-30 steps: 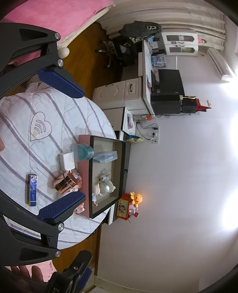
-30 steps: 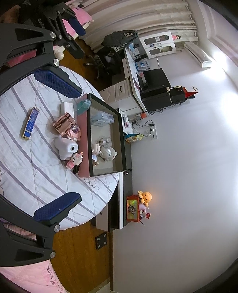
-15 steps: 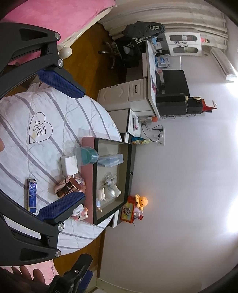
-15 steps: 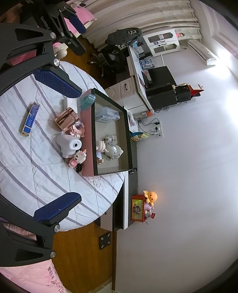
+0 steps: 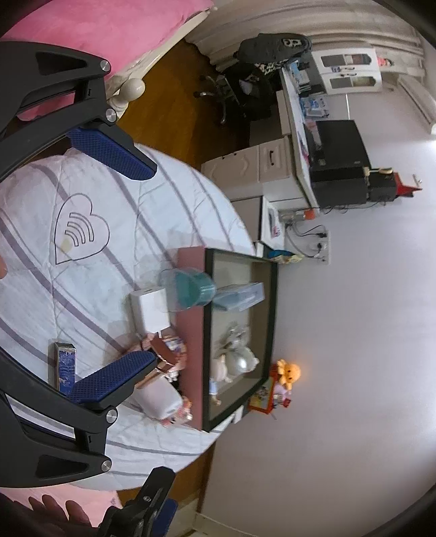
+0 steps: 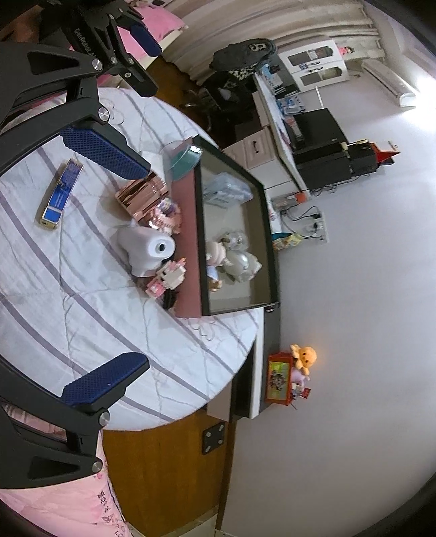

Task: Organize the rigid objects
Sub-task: 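Withdraw both tools from the box and pause above the table, then grasp the white charger with left tool while right tool grasps the white lamp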

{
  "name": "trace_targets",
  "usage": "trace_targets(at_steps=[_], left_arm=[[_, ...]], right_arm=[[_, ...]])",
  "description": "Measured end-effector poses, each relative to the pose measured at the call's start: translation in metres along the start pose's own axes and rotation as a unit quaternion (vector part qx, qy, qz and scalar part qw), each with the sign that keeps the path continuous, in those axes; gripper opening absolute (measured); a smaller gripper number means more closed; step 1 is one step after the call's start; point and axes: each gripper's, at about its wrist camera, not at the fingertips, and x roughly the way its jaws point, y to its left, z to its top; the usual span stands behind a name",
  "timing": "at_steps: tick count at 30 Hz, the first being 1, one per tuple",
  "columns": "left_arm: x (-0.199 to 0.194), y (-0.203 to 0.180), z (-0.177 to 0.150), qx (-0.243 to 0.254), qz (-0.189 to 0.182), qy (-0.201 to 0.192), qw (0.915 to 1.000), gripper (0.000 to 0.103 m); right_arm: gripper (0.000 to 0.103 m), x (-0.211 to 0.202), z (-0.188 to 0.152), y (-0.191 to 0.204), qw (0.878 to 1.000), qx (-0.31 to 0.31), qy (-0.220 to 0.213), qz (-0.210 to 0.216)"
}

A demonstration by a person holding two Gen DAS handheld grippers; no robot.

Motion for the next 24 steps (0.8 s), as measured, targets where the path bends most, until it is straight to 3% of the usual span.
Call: trace_targets(at_steps=[11, 15, 24], left_arm=[[0.075, -0.016, -0.007, 0.011, -0.020, 0.075, 0.9969, 0.103], [0.096, -0.021, -0.004, 0.008, -0.034, 0.094, 0.9950, 0.103], [0.128, -0.034, -0.010, 0.015, -0.016, 0.130, 0.9913, 0.101]], right_arm=[[0.103, 0.066, -0.012, 0.000, 0.997, -0.004, 0.073, 0.002], [0.103, 0.079, -0.014, -0.003, 0.996, 0.002, 0.084, 0.004], [0.103, 0.092, -0.012, -0.006, 0.995, 0.004, 0.094, 0.015]])
